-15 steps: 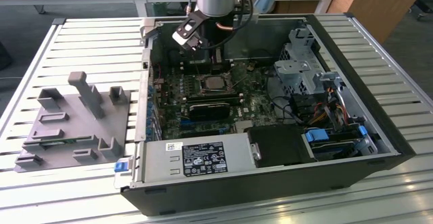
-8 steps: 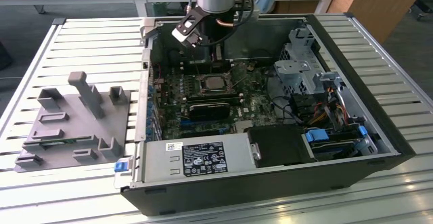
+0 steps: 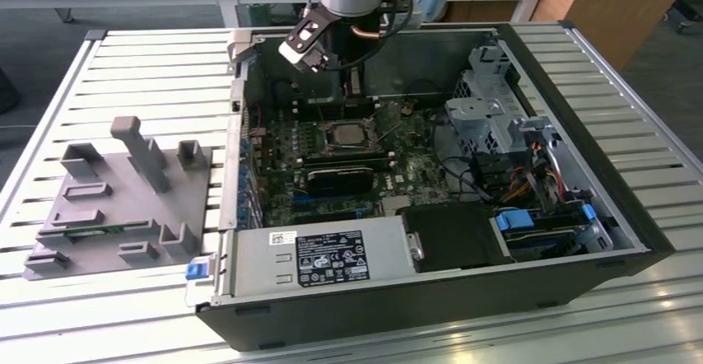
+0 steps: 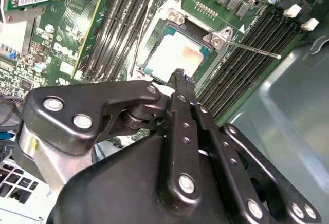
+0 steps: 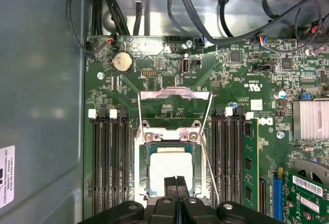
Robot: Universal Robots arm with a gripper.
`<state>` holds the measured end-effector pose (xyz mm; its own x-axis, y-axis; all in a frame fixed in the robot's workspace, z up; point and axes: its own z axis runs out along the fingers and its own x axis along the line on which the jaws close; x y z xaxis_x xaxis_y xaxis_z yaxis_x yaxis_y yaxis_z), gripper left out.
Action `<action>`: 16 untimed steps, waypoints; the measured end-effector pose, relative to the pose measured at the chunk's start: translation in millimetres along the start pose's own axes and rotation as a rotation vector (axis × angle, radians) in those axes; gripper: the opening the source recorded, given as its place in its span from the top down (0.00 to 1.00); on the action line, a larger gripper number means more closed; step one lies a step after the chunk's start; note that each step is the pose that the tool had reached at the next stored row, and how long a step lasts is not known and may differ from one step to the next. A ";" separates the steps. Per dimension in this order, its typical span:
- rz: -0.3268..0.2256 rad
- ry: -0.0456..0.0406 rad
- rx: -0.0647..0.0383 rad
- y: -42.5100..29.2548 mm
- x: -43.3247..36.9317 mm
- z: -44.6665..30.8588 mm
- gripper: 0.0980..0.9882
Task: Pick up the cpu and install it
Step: 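Close the cpu cover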
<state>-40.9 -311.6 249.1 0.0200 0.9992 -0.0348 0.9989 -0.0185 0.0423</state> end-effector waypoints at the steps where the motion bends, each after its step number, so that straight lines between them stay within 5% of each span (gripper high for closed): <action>1: 0.000 -0.0001 0.000 -0.1 -0.3 -0.1 0.99; 16: 0.000 -0.0002 0.000 1.7 -6.9 0.3 0.99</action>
<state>-39.3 -318.5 249.2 0.0200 0.9992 -0.0350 0.9989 -0.0186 0.0422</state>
